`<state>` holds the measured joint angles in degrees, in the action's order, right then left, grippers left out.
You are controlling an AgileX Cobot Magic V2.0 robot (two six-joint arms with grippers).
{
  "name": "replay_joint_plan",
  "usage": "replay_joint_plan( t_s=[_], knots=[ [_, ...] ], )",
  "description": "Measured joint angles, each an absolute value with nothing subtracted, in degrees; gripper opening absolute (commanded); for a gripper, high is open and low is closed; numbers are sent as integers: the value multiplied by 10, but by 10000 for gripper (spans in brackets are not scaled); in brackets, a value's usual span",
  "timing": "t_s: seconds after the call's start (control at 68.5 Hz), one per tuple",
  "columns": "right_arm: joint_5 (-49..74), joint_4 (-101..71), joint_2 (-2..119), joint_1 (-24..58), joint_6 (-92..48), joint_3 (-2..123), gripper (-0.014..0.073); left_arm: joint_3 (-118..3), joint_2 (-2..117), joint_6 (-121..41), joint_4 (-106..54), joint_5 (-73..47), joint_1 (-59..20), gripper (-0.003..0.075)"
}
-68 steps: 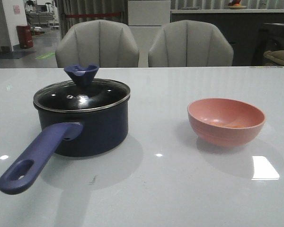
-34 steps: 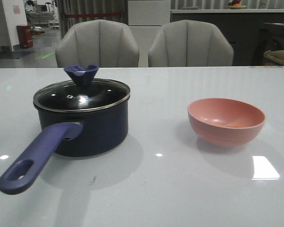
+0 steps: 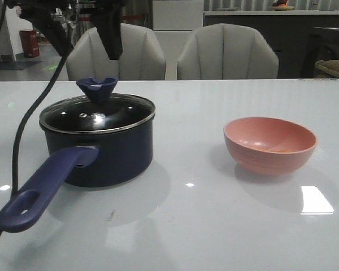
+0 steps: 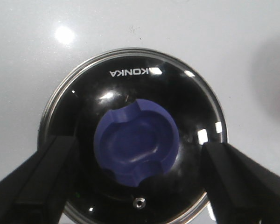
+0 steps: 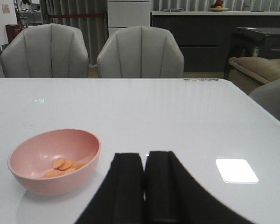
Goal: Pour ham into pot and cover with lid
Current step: 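Lower the left gripper onto the purple lid knob and grasp it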
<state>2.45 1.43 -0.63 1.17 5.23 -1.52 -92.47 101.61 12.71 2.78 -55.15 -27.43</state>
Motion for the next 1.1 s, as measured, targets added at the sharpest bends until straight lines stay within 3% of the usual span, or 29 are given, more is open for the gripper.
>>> replay_joint_plan(
  t_s=[0.321, 1.095],
  knots=[
    [25, 14, -6, 12, 52, -15, 148, -1002, 1087, 154, 38, -615, -276, 583],
    [25, 14, -6, 12, 52, -15, 148, -1011, 1125, 210, 43, -627, -276, 582]
  ],
)
